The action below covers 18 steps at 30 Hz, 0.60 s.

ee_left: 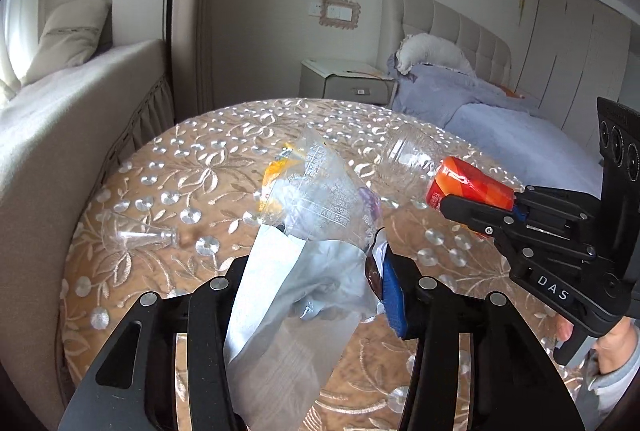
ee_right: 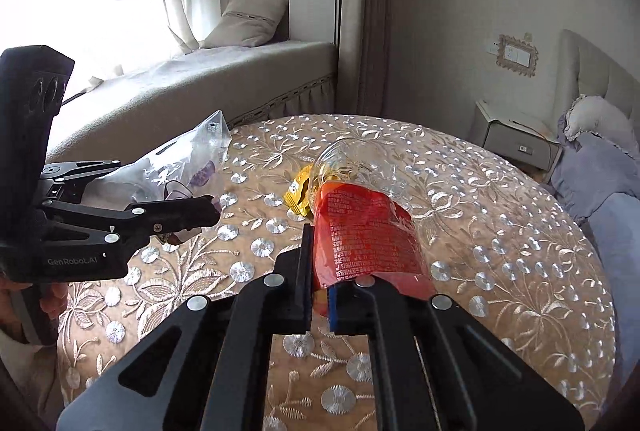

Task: Collect trash
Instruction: 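Carry the bottle and clear bag over the white bin and open both grippers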

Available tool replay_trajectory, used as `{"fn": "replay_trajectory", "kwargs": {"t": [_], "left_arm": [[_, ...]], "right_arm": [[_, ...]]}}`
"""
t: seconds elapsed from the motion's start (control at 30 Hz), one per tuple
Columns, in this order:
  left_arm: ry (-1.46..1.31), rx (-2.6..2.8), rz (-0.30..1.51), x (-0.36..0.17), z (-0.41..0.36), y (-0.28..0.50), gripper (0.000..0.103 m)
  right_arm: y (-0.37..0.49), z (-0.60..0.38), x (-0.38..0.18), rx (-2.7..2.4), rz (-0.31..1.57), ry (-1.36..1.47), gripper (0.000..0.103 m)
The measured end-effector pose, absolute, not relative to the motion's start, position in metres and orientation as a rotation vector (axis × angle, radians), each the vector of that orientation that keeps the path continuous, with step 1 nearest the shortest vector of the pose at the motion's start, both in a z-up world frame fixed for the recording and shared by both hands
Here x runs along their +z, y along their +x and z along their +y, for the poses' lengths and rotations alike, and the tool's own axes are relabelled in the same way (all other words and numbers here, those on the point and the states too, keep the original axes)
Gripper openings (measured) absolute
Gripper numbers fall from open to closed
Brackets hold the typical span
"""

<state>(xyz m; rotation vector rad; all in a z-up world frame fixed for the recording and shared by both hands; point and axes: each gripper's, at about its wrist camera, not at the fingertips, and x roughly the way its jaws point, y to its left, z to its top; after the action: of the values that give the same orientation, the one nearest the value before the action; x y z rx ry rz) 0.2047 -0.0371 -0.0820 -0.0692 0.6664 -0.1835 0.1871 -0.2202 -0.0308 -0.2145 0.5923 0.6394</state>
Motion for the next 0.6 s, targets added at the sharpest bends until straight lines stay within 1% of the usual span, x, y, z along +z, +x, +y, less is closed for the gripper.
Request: {"fn": "replay_trajectory", "kwargs": {"t": [0.27,0.6], "left_arm": [[-0.018,-0.273,0.633,-0.068,-0.085,0.171,0.048],[0.055,-0.436,0.601,-0.06,-0.168,0.133,0.048]], "right_arm": [[0.137,-0.257,-0.007,0.561,0.53,-0.229,0.006],[0.079,-0.325,0.01,0.401,0.49,-0.219,0.006]]}}
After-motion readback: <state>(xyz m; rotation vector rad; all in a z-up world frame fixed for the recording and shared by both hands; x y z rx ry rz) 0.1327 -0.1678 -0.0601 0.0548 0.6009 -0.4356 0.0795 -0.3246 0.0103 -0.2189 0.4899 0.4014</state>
